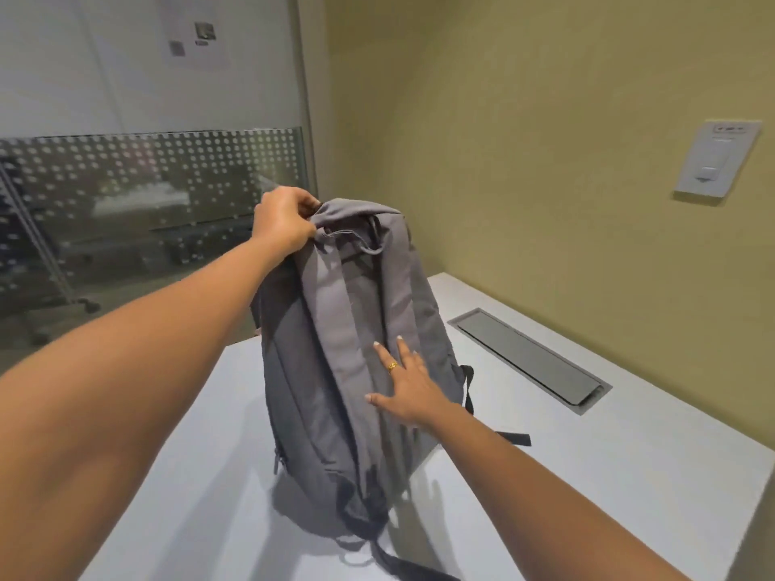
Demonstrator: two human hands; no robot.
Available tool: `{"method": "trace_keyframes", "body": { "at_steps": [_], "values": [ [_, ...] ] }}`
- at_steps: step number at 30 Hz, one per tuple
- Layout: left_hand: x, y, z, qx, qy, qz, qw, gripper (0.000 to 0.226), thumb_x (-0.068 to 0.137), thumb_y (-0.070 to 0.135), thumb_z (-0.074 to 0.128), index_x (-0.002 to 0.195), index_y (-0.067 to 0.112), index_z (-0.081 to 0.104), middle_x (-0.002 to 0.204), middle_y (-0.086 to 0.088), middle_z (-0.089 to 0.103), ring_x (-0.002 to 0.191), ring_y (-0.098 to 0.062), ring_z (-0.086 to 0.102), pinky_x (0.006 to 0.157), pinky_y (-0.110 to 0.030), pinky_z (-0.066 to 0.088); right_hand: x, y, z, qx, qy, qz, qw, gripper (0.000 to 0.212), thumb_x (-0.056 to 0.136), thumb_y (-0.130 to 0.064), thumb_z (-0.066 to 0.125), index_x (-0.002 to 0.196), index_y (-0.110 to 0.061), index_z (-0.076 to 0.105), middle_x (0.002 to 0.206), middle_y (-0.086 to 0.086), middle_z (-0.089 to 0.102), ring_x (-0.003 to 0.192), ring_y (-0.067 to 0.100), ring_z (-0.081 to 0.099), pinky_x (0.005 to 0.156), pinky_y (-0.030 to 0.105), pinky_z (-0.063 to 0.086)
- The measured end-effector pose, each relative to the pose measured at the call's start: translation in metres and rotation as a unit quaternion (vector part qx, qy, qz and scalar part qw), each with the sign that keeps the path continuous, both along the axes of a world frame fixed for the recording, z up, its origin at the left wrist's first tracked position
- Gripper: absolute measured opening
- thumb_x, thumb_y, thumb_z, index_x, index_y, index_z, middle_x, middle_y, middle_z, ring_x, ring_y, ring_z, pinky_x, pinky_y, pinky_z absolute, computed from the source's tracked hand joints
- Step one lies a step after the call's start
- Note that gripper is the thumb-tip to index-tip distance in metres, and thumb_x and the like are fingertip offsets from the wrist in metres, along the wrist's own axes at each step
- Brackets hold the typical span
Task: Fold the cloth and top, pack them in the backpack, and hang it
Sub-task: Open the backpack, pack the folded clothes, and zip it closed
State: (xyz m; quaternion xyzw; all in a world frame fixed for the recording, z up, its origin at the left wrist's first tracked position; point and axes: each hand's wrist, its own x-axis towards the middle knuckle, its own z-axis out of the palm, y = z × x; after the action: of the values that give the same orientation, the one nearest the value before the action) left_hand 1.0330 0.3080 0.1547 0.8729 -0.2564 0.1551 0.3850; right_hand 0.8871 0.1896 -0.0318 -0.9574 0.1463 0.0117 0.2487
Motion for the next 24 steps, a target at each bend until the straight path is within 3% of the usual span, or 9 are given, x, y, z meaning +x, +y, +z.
{"method": "trace_keyframes", "body": {
  "at_steps": [3, 5, 8, 11, 14, 19, 22, 24],
  "values": [
    [0.002, 0.020, 0.011, 0.028, -0.061, -0.013, 0.998, 0.033, 0.076, -0.002, 0.063, 0.107, 0.010, 0.068, 0.108, -0.010, 0.070, 0.104, -0.022, 0.063, 0.093, -0.030, 0.048, 0.018, 0.024, 0.017, -0.062, -0.103, -0.040, 0.992, 0.048, 0.093, -0.030, 0.048, 0.140, -0.018, 0.038, 0.154, 0.003, 0.019, 0.138, 0.026, 0.024, 0.105, 0.046, 0.035],
    [-0.004, 0.037, 0.007, 0.049, -0.094, -0.016, 0.994, 0.032, 0.076, 0.000, 0.061, 0.105, 0.013, 0.068, 0.107, -0.008, 0.070, 0.103, -0.024, 0.062, 0.091, -0.032, 0.049, 0.020, 0.033, 0.031, -0.091, -0.229, -0.098, 0.964, 0.029, 0.091, -0.019, 0.047, 0.116, -0.010, 0.058, 0.132, 0.006, 0.047, 0.118, 0.027, 0.046, 0.093, 0.039, 0.039],
    [-0.018, 0.070, -0.011, 0.062, -0.110, 0.011, 0.992, 0.032, 0.073, 0.006, 0.061, 0.102, 0.019, 0.067, 0.104, -0.004, 0.070, 0.100, -0.026, 0.062, 0.084, -0.036, 0.050, 0.016, 0.038, 0.050, -0.066, -0.409, -0.169, 0.894, 0.012, 0.085, -0.009, 0.047, 0.088, -0.004, 0.058, 0.100, 0.011, 0.054, 0.091, 0.031, 0.051, 0.078, 0.038, 0.036],
    [-0.045, 0.101, -0.023, 0.086, -0.076, -0.005, 0.993, 0.031, 0.065, 0.018, 0.060, 0.096, 0.022, 0.065, 0.094, -0.001, 0.070, 0.086, -0.026, 0.063, 0.076, -0.036, 0.052, 0.011, 0.041, 0.065, 0.024, -0.498, -0.195, 0.845, 0.018, 0.085, -0.015, 0.041, 0.090, -0.005, 0.055, 0.100, 0.011, 0.051, 0.089, 0.030, 0.052, 0.077, 0.036, 0.035],
    [-0.082, 0.121, -0.025, 0.129, -0.009, -0.092, 0.987, 0.036, 0.057, 0.024, 0.053, 0.092, 0.021, 0.062, 0.085, 0.000, 0.066, 0.075, -0.025, 0.062, 0.068, -0.035, 0.051, 0.003, 0.045, 0.073, 0.094, -0.509, -0.165, 0.840, 0.033, 0.091, -0.030, 0.038, 0.102, -0.005, 0.056, 0.109, 0.013, 0.051, 0.094, 0.029, 0.054, 0.081, 0.041, 0.043],
    [-0.137, 0.133, -0.036, 0.177, 0.170, -0.204, 0.948, 0.030, 0.069, -0.001, 0.058, 0.097, 0.010, 0.059, 0.076, -0.002, 0.061, 0.063, -0.016, 0.056, 0.057, -0.025, 0.048, -0.025, 0.048, 0.078, 0.118, -0.520, -0.159, 0.831, 0.041, 0.093, -0.037, 0.036, 0.090, -0.002, 0.060, 0.102, 0.013, 0.057, 0.093, 0.026, 0.051, 0.075, 0.024, 0.032],
    [-0.160, 0.135, -0.045, 0.248, 0.271, -0.240, 0.899, 0.035, 0.069, 0.014, 0.067, 0.103, 0.006, 0.060, 0.085, -0.001, 0.061, 0.075, -0.011, 0.056, 0.066, -0.027, 0.049, -0.052, 0.043, 0.074, 0.194, -0.433, -0.084, 0.876, 0.040, 0.095, -0.039, 0.045, 0.075, -0.011, 0.063, 0.082, 0.007, 0.065, 0.080, 0.020, 0.057, 0.064, 0.020, 0.037],
    [-0.175, 0.134, -0.055, 0.231, 0.346, -0.242, 0.876, 0.021, 0.082, 0.022, 0.065, 0.097, 0.007, 0.060, 0.086, 0.001, 0.060, 0.080, -0.011, 0.055, 0.068, -0.024, 0.049, -0.071, 0.039, 0.068, 0.194, -0.341, -0.004, 0.920, 0.034, 0.093, -0.039, 0.051, 0.070, -0.016, 0.063, 0.072, 0.000, 0.064, 0.071, 0.015, 0.058, 0.068, 0.024, 0.043]
  ]
}}
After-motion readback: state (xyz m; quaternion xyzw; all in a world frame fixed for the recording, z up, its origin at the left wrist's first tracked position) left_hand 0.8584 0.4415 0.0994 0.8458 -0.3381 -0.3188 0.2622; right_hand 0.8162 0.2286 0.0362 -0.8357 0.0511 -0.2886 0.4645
